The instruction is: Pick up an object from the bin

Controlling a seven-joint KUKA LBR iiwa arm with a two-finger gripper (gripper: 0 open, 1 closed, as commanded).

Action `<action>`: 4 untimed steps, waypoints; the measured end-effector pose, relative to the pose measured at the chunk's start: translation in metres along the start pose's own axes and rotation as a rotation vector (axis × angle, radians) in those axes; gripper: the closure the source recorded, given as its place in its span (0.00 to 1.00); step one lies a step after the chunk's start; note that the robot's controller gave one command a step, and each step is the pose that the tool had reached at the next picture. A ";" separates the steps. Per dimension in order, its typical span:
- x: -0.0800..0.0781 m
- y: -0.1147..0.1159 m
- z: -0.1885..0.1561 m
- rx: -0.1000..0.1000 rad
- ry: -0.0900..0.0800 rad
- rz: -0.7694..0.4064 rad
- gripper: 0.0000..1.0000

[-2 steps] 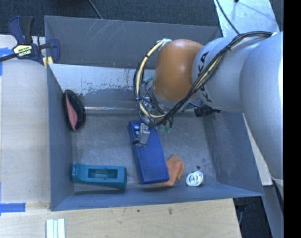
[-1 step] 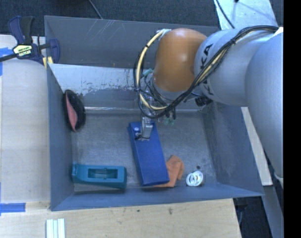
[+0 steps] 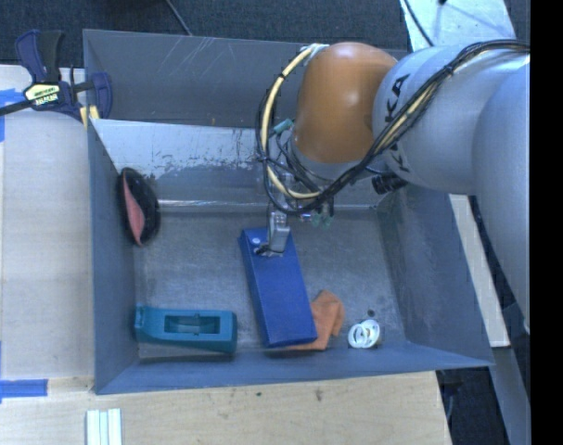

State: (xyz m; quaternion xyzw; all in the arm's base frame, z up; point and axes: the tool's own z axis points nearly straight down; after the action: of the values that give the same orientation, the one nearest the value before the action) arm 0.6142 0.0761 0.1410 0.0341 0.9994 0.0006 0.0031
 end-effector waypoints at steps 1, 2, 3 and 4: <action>-0.004 -0.001 0.072 0.001 0.011 0.112 0.00; 0.000 -0.002 0.066 -0.003 -0.011 0.259 1.00; 0.000 -0.002 0.066 -0.003 -0.011 0.259 1.00; 0.002 -0.002 0.062 -0.001 -0.003 0.259 1.00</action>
Offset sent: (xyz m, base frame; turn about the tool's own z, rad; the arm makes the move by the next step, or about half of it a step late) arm -0.0047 -0.0016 -0.0710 0.2601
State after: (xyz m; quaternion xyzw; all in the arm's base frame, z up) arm 0.6127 0.0738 0.0789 0.1629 0.9866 0.0013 0.0048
